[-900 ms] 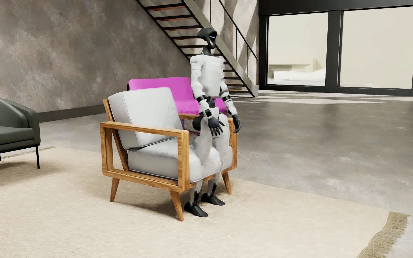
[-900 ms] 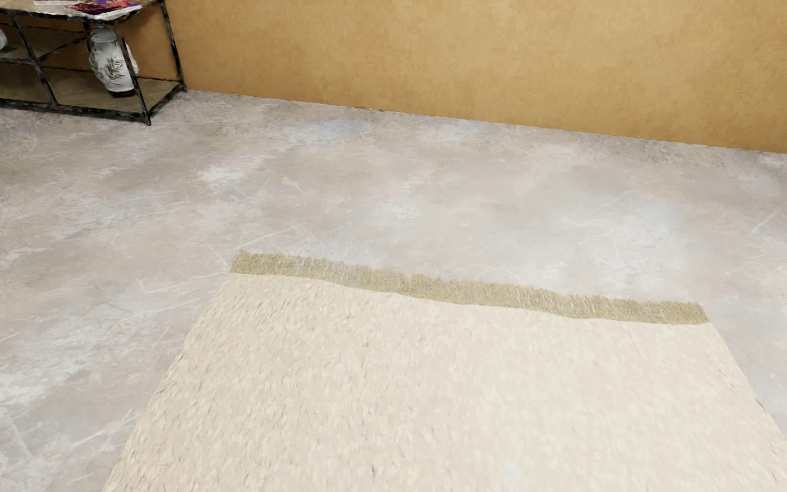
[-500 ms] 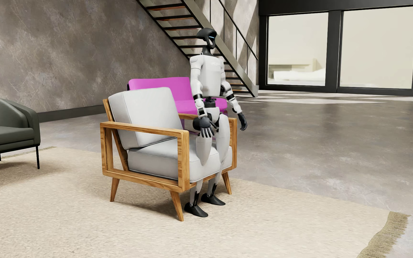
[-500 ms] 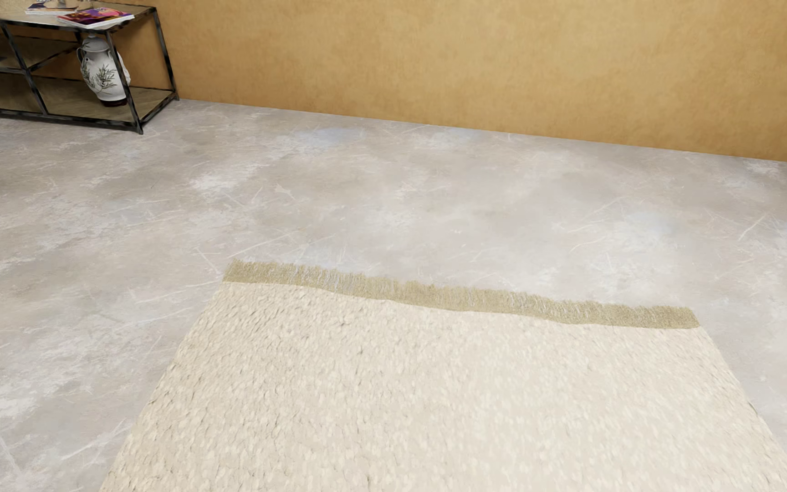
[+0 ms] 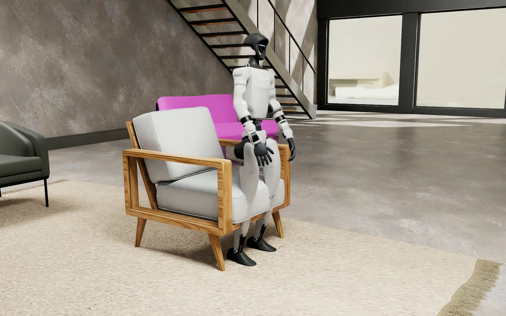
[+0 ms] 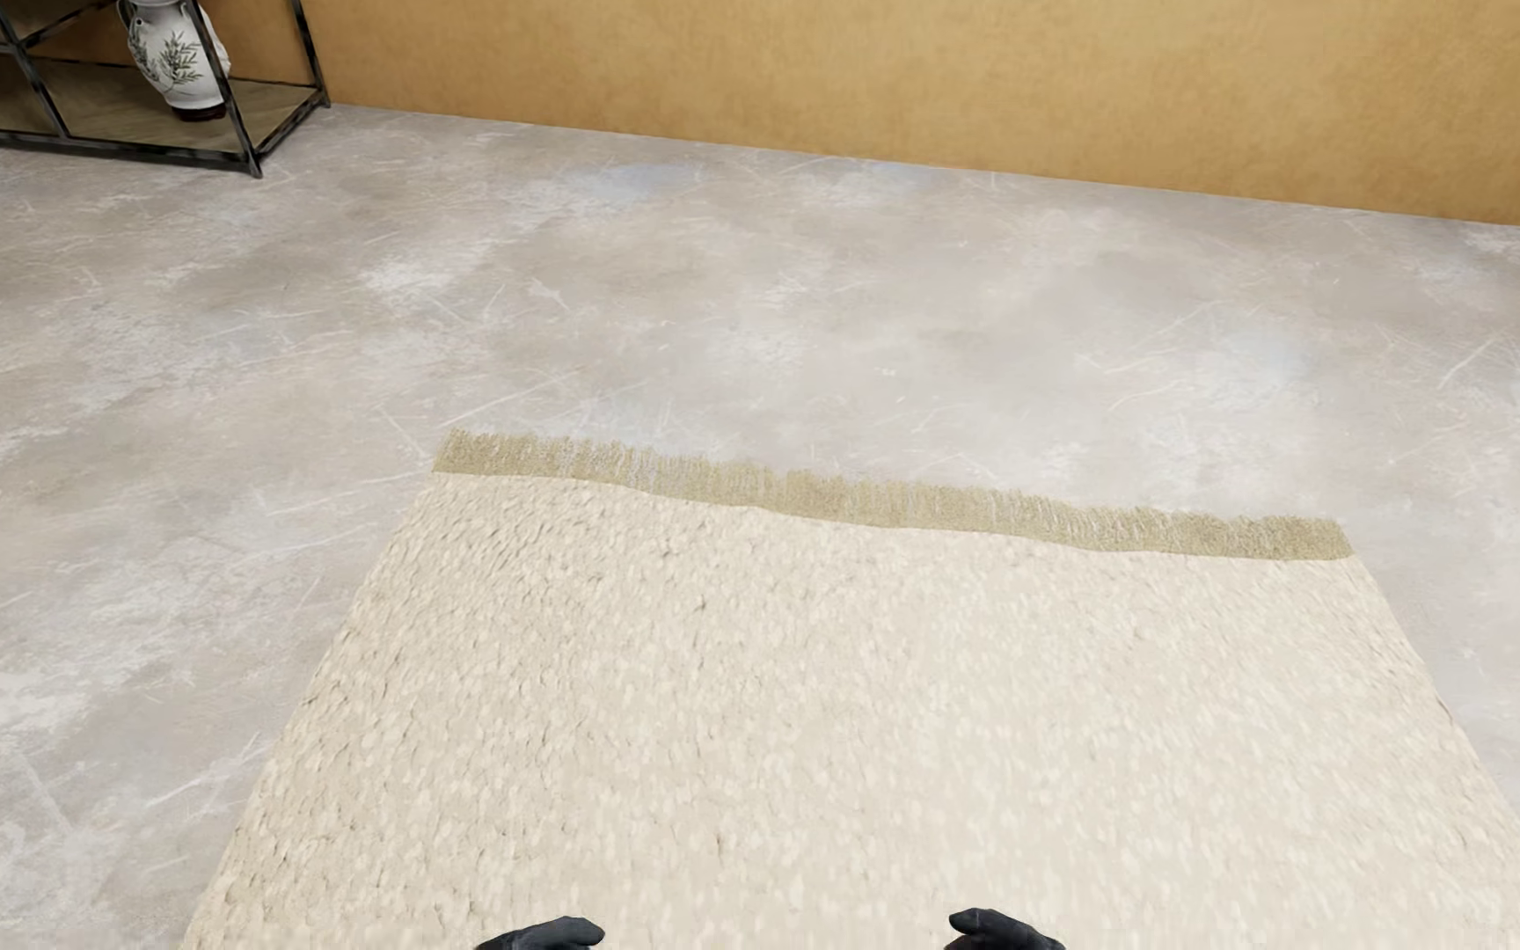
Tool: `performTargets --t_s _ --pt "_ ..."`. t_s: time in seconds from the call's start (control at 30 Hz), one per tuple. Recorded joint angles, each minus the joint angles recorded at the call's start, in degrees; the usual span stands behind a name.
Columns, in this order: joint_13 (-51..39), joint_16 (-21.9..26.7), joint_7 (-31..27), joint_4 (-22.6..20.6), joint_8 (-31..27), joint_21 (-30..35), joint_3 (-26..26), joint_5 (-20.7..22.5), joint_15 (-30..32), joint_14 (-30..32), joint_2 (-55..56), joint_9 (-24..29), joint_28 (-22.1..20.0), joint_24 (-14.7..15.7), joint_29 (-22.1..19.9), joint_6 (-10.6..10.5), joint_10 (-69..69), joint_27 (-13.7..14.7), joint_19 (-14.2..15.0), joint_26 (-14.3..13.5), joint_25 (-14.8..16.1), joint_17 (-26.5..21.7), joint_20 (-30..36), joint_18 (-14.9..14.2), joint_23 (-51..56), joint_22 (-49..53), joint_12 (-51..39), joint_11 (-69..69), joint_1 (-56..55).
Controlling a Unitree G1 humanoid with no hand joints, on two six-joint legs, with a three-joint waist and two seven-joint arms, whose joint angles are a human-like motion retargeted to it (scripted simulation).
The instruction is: Sit on the chair
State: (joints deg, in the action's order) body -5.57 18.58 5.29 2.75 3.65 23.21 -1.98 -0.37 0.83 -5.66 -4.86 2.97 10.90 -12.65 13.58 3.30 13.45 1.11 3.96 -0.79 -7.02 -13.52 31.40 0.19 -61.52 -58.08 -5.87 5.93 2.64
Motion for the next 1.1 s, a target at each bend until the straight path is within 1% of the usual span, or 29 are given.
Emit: performTargets --t_s 0.03,0.1,0.17,0.23,0.27,0.3,0.33,0.37,0.4,0.43,0.47,0.5,0.53,0.57,0.6,0.63,0.67,0.73,0.8,0.9,0.93,1.0,1.07,1.1 --pt "-1.41 0.56 -0.39 -0.05 -0.27 1.47 0.12 -0.17 -0.7 -0.19 2.35 1.1 1.25 -0.47 0.18 -0.08 1.88 -0.15 -0.05 -0.34 -0.48 -0.19 1.42 0.25 0.92 1.03 -1.49 3.15 -1.62" --pt "-4.67 1.52 -1.13 0.06 -0.74 4.67 0.18 -0.79 -1.83 -0.64 7.16 4.16 2.25 -1.69 0.34 -0.13 5.76 0.15 0.4 -0.72 -1.63 -1.03 4.15 0.26 3.45 3.25 -4.54 9.37 -4.92" --pt "-9.07 2.64 -1.84 0.24 -1.25 7.63 0.24 -1.99 -2.65 -0.95 13.43 8.19 3.02 -2.57 0.23 0.08 10.2 0.72 1.4 -1.49 -2.02 -2.32 7.22 -0.51 6.07 6.11 -8.66 15.82 -9.78" --pt "-12.88 3.72 -2.41 1.15 -1.35 10.03 0.24 -2.54 -3.04 -1.75 18.43 12.68 2.71 -3.59 -1.41 -0.44 15.32 1.26 2.0 -2.48 -1.46 -3.95 11.62 -1.6 8.81 9.37 -13.08 19.66 -15.44" --pt "-14.88 4.05 -2.5 1.34 -1.32 11.36 0.23 -3.03 -3.1 -2.91 20.91 15.02 1.28 -4.22 -3.54 -0.34 17.27 1.1 2.67 -2.13 -1.49 -4.47 14.83 -1.53 9.79 10.37 -15.44 21.67 -17.7" --pt "-16.93 4.9 -4.08 2.0 -2.13 12.71 0.25 -2.71 -3.8 -6.24 23.91 18.04 4.0 -4.03 -3.22 -0.91 20.09 5.69 2.79 -6.78 -2.05 -4.93 14.29 -1.49 10.02 10.53 -19.1 24.22 -20.33" --pt "-18.79 5.23 -4.38 2.55 -2.26 14.21 0.16 -3.02 -3.93 -7.58 26.58 20.37 3.36 -4.86 -3.89 -1.04 22.43 6.3 3.37 -7.51 -2.23 -5.76 16.68 -1.34 11.17 11.22 -21.6 26.28 -22.73" --pt "-21.03 5.46 -4.37 3.38 -2.41 15.99 0.22 -3.58 -4.25 -8.58 29.61 22.42 2.69 -5.53 -4.14 -1.06 24.93 6.77 4.23 -7.75 -2.49 -6.58 19.57 -2.02 12.27 11.55 -24.26 28.78 -25.41" --pt "-23.31 5.54 -4.4 4.26 -2.72 17.74 0.37 -4.19 -4.79 -8.96 32.82 24.68 2.13 -6.54 -3.87 -1.27 27.64 7.55 5.11 -8.36 -3.28 -7.7 22.1 -3.3 13.9 11.81 -26.97 31.82 -28.23" --pt "-25.65 5.66 -4.56 5.17 -2.98 19.41 0.53 -4.77 -5.54 -7.9 36.21 26.93 1.3 -7.58 -2.85 -1.55 30.77 8.42 5.74 -9.06 -4.06 -9.19 24.45 -5.06 16.21 12.17 -29.67 35.22 -31.53" --pt "-27.89 5.78 -5.0 5.94 -3.33 21.23 0.69 -5.34 -6.44 -6.9 39.74 29.01 -0.02 -8.13 -2.55 -1.96 34.21 9.26 6.36 -9.09 -4.78 -10.95 26.85 -6.58 19.05 12.37 -32.35 38.84 -35.17" --pt "-30.26 6.38 -5.3 6.92 -3.67 22.65 0.84 -5.84 -7.36 -7.33 43.18 31.29 -1.61 -8.59 -2.54 -2.22 37.94 10.28 7.19 -9.42 -5.0 -12.91 28.95 -7.78 22.32 13.0 -35.1 42.6 -38.52" --pt "-31.79 7.49 -5.86 7.62 -4.16 23.61 0.93 -6.61 -8.36 -8.37 46.76 33.07 -3.23 -9.47 -3.71 -2.48 41.78 12.08 8.23 -10.67 -5.3 -15.28 31.24 -8.77 26.3 14.99 -37.67 46.56 -41.87" --pt "-33.5 9.03 -6.47 8.31 -4.73 24.27 1.02 -7.27 -9.37 -9.39 50.49 34.79 -4.88 -9.89 -5.37 -2.51 45.59 13.63 9.17 -11.84 -4.98 -17.81 33.41 -9.77 30.44 17.52 -40.48 50.56 -45.28" --pt "-35.46 10.88 -7.48 8.74 -5.3 25.22 1.14 -7.81 -10.32 -10.65 54.15 36.61 -7.51 -9.46 -7.31 -2.42 49.17 14.89 9.92 -12.39 -4.36 -20.28 35.61 -10.28 34.4 20.15 -43.34 54.53 -48.4" --pt "-37.7 13.21 -8.27 9.17 -5.97 26.22 1.28 -8.12 -11.28 -11.87 57.87 38.33 -11.94 -8.82 -9.75 -2.37 53.13 15.72 10.54 -12.73 -3.27 -22.67 37.58 -10.66 38.08 23.46 -46.2 58.38 -51.87" --pt "-39.6 15.69 -9.2 9.44 -6.75 27.17 1.37 -8.36 -12.12 -13.01 61.69 39.76 -15.12 -8.03 -12.45 -2.37 57.1 16.65 11.17 -13.36 -1.95 -25.08 39.17 -10.98 41.73 27.24 -48.92 62.12 -55.5" --pt "-42.91 21.85 -11.29 10.02 -8.06 28.76 1.41 -8.61 -13.92 -15.51 68.55 42.27 -22.3 -4.76 -18.01 -2.3 65.08 18.19 12.72 -14.11 1.59 -29.99 43.03 -11.3 49.21 36.46 -54.27 69.47 -62.29" --pt "-44.74 28.0 -13.05 10.32 -9.21 28.96 1.33 -9.51 -15.49 -17.62 75.15 44.02 -28.98 -2.02 -23.06 -2.48 73.25 19.19 14.18 -14.22 5.07 -35.84 47.28 -11.72 57.35 45.46 -59.3 77.35 -68.8" --pt "-46.21 35.09 -15.38 10.54 -11.23 27.87 1.27 -10.98 -17.6 -20.72 83.19 46.44 -36.29 0.7 -28.65 -2.88 84.41 21.13 15.84 -15.19 8.68 -42.82 49.84 -12.48 66.69 55.17 -64.19 88.43 -76.46" --pt "-46.34 37.02 -16.08 10.65 -11.74 27.55 1.24 -10.92 -17.98 -21.58 85.31 46.96 -37.83 1.24 -30.16 -2.88 87.64 21.85 15.89 -15.49 9.37 -44.33 50.04 -12.59 69.1 57.53 -64.94 91.5 -78.53" --pt "-45.99 39.83 -17.21 10.79 -12.64 25.95 1.27 -10.95 -18.6 -22.73 88.23 47.82 -39.62 2.02 -31.53 -2.99 93.01 22.29 15.88 -15.64 10.53 -46.42 50.02 -12.79 72.94 60.9 -66.0 96.8 -81.42" --pt "-44.4 41.5 -18.01 10.85 -13.19 23.78 1.45 -11.17 -18.77 -23.11 89.57 48.03 -40.0 2.32 -31.65 -2.96 96.94 22.12 15.33 -15.3 10.65 -47.09 48.99 -13.11 74.53 62.57 -65.3 100.89 -82.86" --pt "-43.4 41.68 -18.2 10.87 -13.25 22.72 1.46 -11.11 -18.71 -22.9 89.39 48.0 -39.62 2.27 -31.13 -3.06 98.44 21.79 14.97 -14.94 10.47 -46.77 47.28 -12.98 74.45 62.53 -63.77 102.4 -82.93"
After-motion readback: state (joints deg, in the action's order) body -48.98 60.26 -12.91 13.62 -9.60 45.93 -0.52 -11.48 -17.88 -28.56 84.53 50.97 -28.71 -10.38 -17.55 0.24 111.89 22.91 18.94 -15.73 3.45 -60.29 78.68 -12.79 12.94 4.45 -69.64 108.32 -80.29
